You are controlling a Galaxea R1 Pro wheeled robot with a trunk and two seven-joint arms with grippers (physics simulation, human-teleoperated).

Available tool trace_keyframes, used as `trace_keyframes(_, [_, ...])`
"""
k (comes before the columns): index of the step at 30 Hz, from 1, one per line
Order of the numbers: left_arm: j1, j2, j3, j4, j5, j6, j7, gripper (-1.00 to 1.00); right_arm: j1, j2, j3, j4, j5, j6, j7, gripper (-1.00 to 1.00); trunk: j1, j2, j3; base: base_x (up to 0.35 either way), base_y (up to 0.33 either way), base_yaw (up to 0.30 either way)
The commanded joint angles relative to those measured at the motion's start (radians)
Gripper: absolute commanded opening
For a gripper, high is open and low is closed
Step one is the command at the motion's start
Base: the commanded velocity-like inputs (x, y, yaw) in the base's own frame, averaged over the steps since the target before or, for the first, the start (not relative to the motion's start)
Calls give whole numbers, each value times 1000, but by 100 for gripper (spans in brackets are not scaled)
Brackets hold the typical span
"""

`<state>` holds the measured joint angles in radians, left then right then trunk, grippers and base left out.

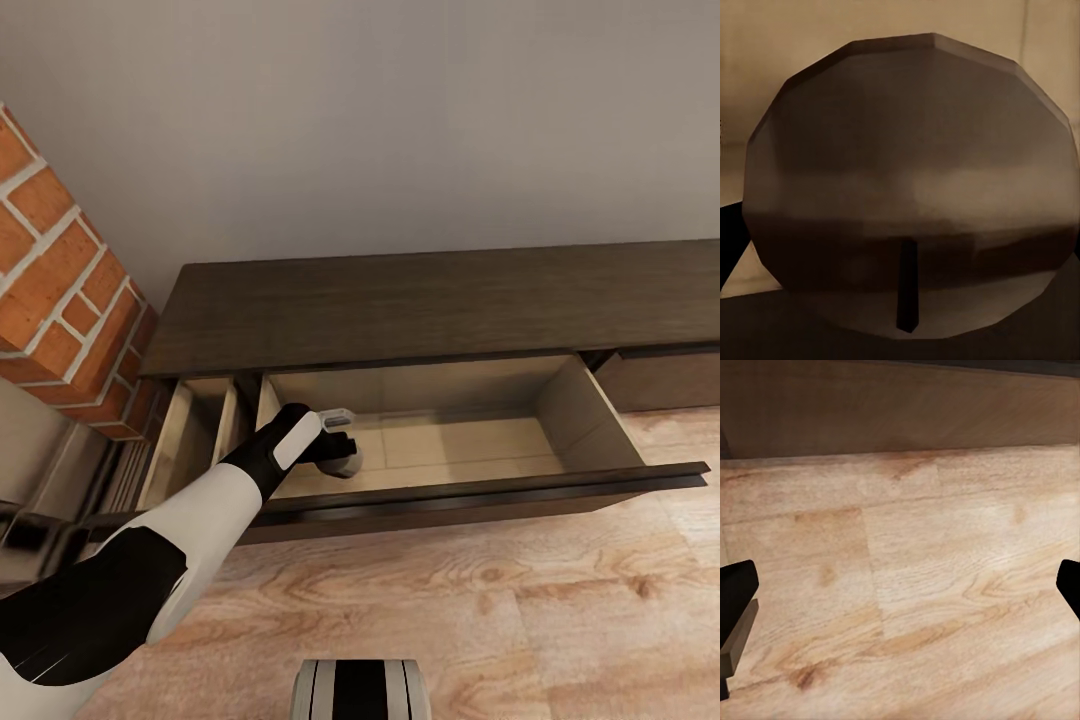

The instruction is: Place each of the two pumpkins and all three candles from the living room inside a cabinet in the living room (use any cabinet), then make sure every cabinet is closed, and position the cauldron so it is next to a table in the living room.

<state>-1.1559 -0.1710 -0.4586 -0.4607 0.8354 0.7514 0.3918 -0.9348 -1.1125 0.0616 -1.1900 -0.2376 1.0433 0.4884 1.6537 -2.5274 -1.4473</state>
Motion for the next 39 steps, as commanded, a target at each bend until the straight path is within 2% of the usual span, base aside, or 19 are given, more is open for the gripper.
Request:
trace_keyframes(1, [-1, 1, -6, -1, 11, 0, 9, -100, -2, -1, 3, 0, 0, 4, 3, 100, 0, 0, -1, 0, 0, 0])
trace_keyframes(8, [-1, 1, -6, -1, 11, -3, 9, -100, -2, -1, 3, 1, 0, 4, 3, 100, 3, -2, -24, 0, 0, 0])
trace_keyframes(25, [-1, 1, -5, -1, 9, -6, 9, -100, -2, -1, 4, 1, 1, 4, 3, 100, 3, -2, -24, 0, 0, 0])
trace_keyframes(32, [2, 1, -6, 0, 8, -80, 10, -100, -2, -1, 4, 1, 0, 4, 3, 100, 3, -2, -24, 0, 0, 0])
trace_keyframes(39, [2, 1, -6, 1, 7, -88, 10, -100, -2, -1, 4, 1, 1, 4, 3, 100, 3, -2, -24, 0, 0, 0])
